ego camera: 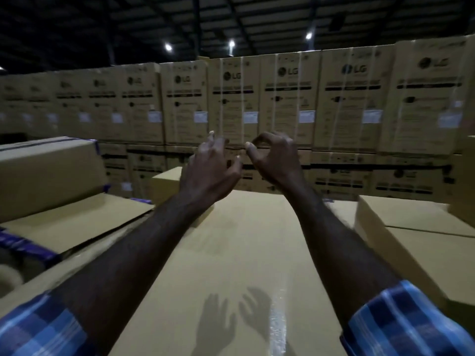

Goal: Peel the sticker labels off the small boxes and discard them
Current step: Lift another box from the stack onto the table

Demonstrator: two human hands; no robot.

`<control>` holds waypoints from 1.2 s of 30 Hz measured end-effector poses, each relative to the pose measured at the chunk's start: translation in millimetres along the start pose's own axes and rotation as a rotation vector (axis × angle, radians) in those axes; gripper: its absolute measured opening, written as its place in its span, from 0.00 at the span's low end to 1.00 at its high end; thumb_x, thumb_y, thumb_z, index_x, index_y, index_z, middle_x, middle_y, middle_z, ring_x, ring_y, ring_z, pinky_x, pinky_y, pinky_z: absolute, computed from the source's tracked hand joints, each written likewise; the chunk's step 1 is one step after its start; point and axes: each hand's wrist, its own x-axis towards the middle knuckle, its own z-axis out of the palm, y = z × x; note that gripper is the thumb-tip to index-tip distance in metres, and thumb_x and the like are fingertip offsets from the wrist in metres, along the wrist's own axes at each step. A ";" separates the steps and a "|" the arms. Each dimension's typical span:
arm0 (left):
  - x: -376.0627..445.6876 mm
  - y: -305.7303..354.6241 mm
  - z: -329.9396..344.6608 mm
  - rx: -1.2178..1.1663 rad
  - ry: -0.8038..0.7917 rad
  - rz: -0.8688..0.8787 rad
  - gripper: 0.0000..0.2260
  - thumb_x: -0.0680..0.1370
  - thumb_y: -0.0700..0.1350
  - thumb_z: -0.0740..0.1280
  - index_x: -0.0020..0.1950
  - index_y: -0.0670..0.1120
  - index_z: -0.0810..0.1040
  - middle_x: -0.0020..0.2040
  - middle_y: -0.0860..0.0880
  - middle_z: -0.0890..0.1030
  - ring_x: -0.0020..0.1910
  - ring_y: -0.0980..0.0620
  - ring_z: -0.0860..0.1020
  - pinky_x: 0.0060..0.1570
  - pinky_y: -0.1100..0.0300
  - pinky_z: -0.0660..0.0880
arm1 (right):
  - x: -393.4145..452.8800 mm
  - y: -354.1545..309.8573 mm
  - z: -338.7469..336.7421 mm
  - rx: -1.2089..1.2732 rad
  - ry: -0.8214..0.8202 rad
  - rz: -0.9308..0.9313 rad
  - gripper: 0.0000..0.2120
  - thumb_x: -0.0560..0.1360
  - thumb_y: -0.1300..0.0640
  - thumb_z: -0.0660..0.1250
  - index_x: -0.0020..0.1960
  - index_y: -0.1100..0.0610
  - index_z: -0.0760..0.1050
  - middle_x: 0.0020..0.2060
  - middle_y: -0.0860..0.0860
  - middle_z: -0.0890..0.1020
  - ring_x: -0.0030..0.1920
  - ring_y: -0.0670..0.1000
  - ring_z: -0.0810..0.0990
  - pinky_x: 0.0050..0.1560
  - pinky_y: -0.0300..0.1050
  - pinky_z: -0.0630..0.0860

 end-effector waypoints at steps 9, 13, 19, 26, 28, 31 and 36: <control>-6.6 -133.3 -40.6 0.149 0.006 -0.145 0.21 0.77 0.54 0.63 0.69 0.49 0.69 0.76 0.46 0.64 0.68 0.44 0.70 0.58 0.49 0.70 | 7.4 -65.3 130.9 0.117 -0.077 -0.042 0.12 0.75 0.49 0.67 0.48 0.58 0.81 0.48 0.54 0.83 0.52 0.53 0.78 0.50 0.45 0.73; 11.2 -183.3 -26.8 0.207 -0.033 -0.187 0.23 0.78 0.54 0.63 0.71 0.49 0.67 0.78 0.46 0.60 0.71 0.44 0.67 0.62 0.45 0.70 | 15.6 -55.0 190.1 0.125 -0.132 -0.024 0.14 0.76 0.48 0.66 0.52 0.57 0.81 0.50 0.51 0.82 0.52 0.49 0.76 0.49 0.44 0.71; 60.2 -246.9 18.8 0.249 -0.088 -0.187 0.24 0.78 0.53 0.64 0.72 0.48 0.66 0.78 0.46 0.59 0.72 0.44 0.66 0.63 0.44 0.69 | 43.3 -19.2 273.9 0.149 -0.172 0.037 0.13 0.75 0.47 0.67 0.50 0.56 0.81 0.49 0.51 0.84 0.52 0.51 0.79 0.51 0.48 0.75; 108.2 -318.2 69.7 0.262 -0.149 -0.213 0.25 0.78 0.53 0.64 0.73 0.47 0.65 0.77 0.45 0.60 0.74 0.44 0.62 0.69 0.42 0.64 | 59.4 22.1 335.8 0.084 -0.219 0.129 0.13 0.74 0.46 0.67 0.52 0.54 0.80 0.51 0.51 0.83 0.54 0.51 0.78 0.49 0.44 0.73; 123.7 -335.6 81.8 0.248 -0.151 -0.202 0.25 0.78 0.53 0.64 0.73 0.46 0.66 0.77 0.44 0.60 0.74 0.44 0.61 0.70 0.43 0.62 | 66.4 34.2 349.6 0.051 -0.216 0.157 0.14 0.74 0.46 0.66 0.53 0.54 0.81 0.50 0.51 0.84 0.53 0.51 0.78 0.47 0.42 0.71; 146.1 -361.9 100.6 0.245 -0.168 -0.174 0.26 0.78 0.53 0.63 0.73 0.46 0.65 0.77 0.44 0.60 0.75 0.44 0.60 0.71 0.42 0.58 | 74.9 46.4 372.6 0.015 -0.219 0.189 0.15 0.75 0.46 0.66 0.54 0.55 0.80 0.52 0.52 0.83 0.54 0.51 0.78 0.50 0.46 0.76; 181.3 -413.8 136.5 0.210 -0.195 -0.134 0.26 0.78 0.55 0.63 0.72 0.44 0.66 0.77 0.43 0.61 0.74 0.43 0.61 0.69 0.42 0.62 | 89.6 59.1 421.3 -0.050 -0.226 0.248 0.16 0.75 0.46 0.65 0.56 0.55 0.78 0.53 0.52 0.83 0.53 0.52 0.80 0.51 0.54 0.80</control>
